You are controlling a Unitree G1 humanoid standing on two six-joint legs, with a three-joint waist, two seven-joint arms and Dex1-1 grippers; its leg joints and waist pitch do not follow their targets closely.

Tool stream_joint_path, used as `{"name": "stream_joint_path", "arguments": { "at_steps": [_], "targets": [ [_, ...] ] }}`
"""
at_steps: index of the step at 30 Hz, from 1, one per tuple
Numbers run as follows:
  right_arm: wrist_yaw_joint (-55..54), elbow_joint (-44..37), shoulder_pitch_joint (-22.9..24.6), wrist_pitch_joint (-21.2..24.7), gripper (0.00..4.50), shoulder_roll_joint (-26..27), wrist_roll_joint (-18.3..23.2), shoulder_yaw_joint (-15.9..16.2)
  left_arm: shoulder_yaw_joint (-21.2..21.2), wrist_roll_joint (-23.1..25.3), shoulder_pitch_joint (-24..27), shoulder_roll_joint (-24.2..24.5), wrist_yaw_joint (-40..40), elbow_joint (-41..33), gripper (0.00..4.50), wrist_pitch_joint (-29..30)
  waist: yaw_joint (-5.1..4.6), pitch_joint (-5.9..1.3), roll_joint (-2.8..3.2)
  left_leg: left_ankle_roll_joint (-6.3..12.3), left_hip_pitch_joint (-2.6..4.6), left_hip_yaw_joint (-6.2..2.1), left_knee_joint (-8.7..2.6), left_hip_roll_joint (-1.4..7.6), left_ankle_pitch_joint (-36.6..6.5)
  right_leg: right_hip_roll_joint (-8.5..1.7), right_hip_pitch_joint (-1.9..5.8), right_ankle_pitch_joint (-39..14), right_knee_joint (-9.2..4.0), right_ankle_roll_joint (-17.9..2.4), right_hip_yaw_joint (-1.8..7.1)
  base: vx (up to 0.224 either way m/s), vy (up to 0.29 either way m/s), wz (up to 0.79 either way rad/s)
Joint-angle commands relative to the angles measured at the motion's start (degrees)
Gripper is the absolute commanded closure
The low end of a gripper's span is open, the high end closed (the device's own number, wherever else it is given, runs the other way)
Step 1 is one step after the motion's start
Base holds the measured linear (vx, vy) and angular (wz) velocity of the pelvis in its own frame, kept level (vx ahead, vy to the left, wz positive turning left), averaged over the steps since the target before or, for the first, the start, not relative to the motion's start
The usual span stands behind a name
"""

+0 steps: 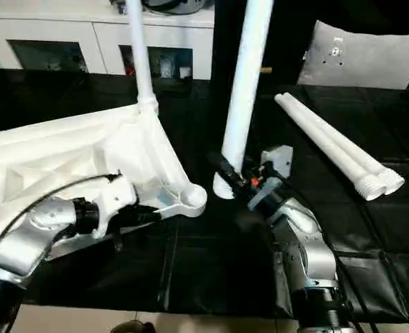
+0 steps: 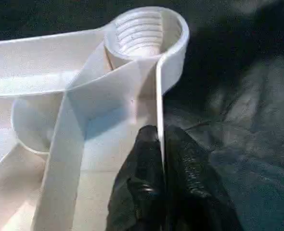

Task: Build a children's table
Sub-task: Insert table leg to table base

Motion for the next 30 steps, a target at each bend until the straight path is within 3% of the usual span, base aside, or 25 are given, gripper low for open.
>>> {"name": "stream_joint_path", "arguments": {
  "at_steps": [1,5,9,12,14,18,20,21,22,26,28,30],
  "targets": [
    [-0.06,-1.78,-0.69,0.71,2.59,-0.3,-0.46,0.97,1.88,-3.54,-1.46,0.05,-1.84,-3.3,3.84,-0.28,0.33,-3.75,0.26,1.97,1.99,-1.11,-3.2,3.03,-6.49,-4.19,1.71,10.0,-3.07,-13.39,1.65,0.0,0.0,0.0],
    [0.83,-3.16,-0.29,1.48,2.59,0.07,-0.86,2.87,5.26,-6.22,-3.96,-2.57,0.89,-2.36,3.56,1.32,0.44,-3.64,0.12,1.94,1.94,-1.05,-3.28,2.96,-7.29,-4.28,1.82,7.49,-3.24,-12.71,1.69,0.0,0.0,0.0],
    [0.62,-3.84,-0.09,1.92,2.59,0.45,-1.25,3.63,7.35,-4.23,-8.19,-5.36,7.03,1.61,3.31,3.45,0.46,-3.57,0.09,0.88,2.13,-1.11,-3.4,3.0,-9.4,-4.3,1.62,3.66,-3.56,-11.68,1.73,0.0,0.0,0.0],
    [0.99,-4.88,0.11,2.6,2.59,0.19,-2.57,5.31,10.87,-3.72,-16.31,-10.34,19.28,8.56,3.24,6.77,0.46,-3.51,-0.23,0.2,2.04,-1.21,-3.41,2.92,-10.4,-4.48,1.75,1.81,-3.81,-11.55,1.74,0.0,0.0,0.0],
    [0.95,-5.01,0.21,2.58,2.59,0.05,-2.96,5.7,11.0,-3.98,-17.83,-11.37,20.33,8.96,3.24,7.5,0.53,-3.54,-0.32,0.14,1.85,-1.35,-3.42,2.98,-10.13,-4.71,1.92,1.13,-3.88,-11.24,1.78,0.0,0.0,0.0],
    [0.17,-4.61,0.08,2.59,2.59,-0.23,-4.2,6.35,7.73,-5.92,-20.29,-14.44,16.23,3.95,3.24,8.99,0.79,-3.73,-0.47,1.63,1.68,-1.27,-3.08,2.96,-7.07,-4.79,1.9,4.69,-3.62,-11.83,1.84,0.0,0.0,0.0],
    [-0.06,-4.25,-0.04,2.48,2.59,-0.32,-4.77,6.42,6.55,-6.69,-20.19,-15.03,14.54,1.7,2.96,9.4,0.98,-3.87,-0.46,1.99,1.65,-1.24,-2.93,3.0,-6.0,-4.8,1.9,6.17,-3.4,-12.31,1.81,0.0,0.0,0.0],
    [-0.59,-4.19,0.01,2.42,2.59,-0.37,-5.22,6.29,5.03,-9.24,-19.4,-15.31,11.93,-2.17,2.89,11.26,1.09,-4.04,-0.18,2.52,1.6,-1.23,-2.72,3.13,-5.02,-4.64,1.94,8.85,-3.03,-12.69,1.75,0.0,0.0,0.0],
    [-1.19,-4.06,-0.03,2.58,2.59,-0.43,-5.43,5.97,3.17,-11.44,-18.51,-14.93,9.11,-5.7,2.89,12.26,1.13,-3.98,-0.35,3.17,1.43,-1.18,-2.63,2.89,-4.32,-4.6,1.98,9.69,-3.02,-12.85,1.73,0.0,0.0,0.0],
    [-2.07,-3.29,-0.27,2.23,2.59,-0.79,-6.2,5.53,0.2,-13.9,-16.94,-13.75,5.13,-10.4,2.72,11.99,1.2,-3.79,-0.16,2.89,1.61,-1.14,-2.79,2.99,-5.5,-4.44,1.75,7.16,-3.31,-12.91,1.72,0.0,0.0,0.0],
    [-2.36,-3.21,-0.38,2.19,2.59,-0.94,-6.36,5.27,-0.47,-15.3,-15.75,-13.66,2.68,-11.61,2.53,12.46,1.27,-3.56,0.18,1.29,1.81,-1.14,-3.05,3.02,-8.45,-4.26,1.58,2.89,-3.63,-12.35,1.77,0.0,0.0,0.0],
    [-2.42,-3.22,-0.41,2.21,2.59,-0.96,-6.42,5.21,-0.42,-15.24,-15.58,-13.68,2.34,-11.58,2.42,12.66,1.18,-3.45,-0.04,0.78,1.83,-1.06,-3.2,2.99,-9.61,-4.21,1.6,1.57,-3.84,-11.95,1.84,0.0,0.0,0.0]
  ]
}}
